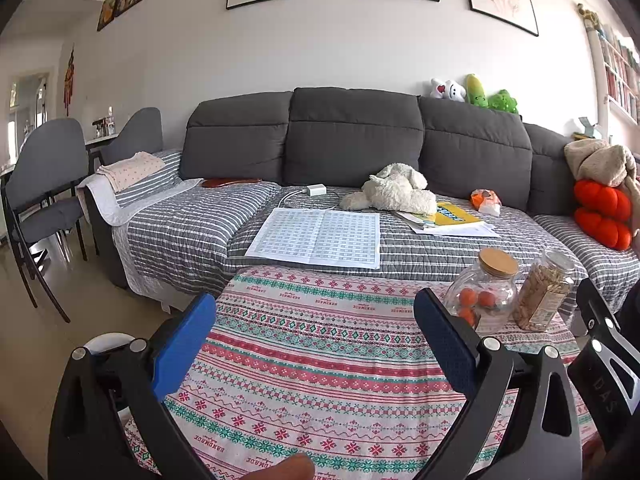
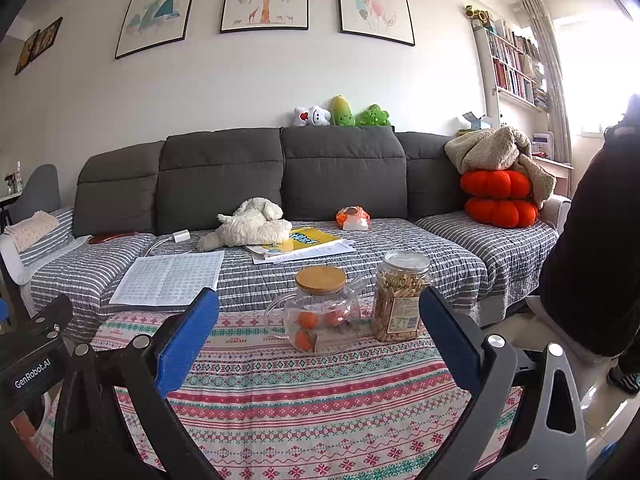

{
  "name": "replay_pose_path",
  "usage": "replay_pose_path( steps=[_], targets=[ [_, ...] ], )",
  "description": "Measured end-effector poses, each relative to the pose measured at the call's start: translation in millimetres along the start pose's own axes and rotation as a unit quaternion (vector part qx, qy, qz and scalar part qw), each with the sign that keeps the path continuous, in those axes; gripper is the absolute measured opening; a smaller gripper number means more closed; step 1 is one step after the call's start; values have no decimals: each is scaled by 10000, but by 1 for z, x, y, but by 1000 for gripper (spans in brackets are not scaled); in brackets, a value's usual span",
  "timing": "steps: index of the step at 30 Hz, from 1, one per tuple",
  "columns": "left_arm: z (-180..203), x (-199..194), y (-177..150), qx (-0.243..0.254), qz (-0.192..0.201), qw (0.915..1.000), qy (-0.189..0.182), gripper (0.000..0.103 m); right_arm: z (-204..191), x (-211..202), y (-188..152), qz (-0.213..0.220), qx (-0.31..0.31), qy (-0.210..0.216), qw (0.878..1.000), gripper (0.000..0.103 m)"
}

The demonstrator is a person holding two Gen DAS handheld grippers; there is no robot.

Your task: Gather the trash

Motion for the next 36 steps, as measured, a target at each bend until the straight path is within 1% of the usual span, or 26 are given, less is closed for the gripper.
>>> replay_pose_path(
  steps=[19,30,36],
  targets=[
    [-1,2,-1,9,-10,10000,55,96,1,0,-1,-28,14,9,10000,96],
    [1,1,-1,79,40,9998,151,96,3,4,-3,-80,12,19,10000,96],
    [1,3,-2,72,30,10000,-1,95,5,7,-4,-142,41,41,9999,96]
  ],
)
Point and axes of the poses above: each gripper's, at about its wrist camera, not at the fingertips, and x roughly the way its jaws point, z to its right, y to its top, the point moved 4 cm from there along x, roughly the way its jaws point, and after that the axes turned 9 degrees about -z, right-handed, at the moved point
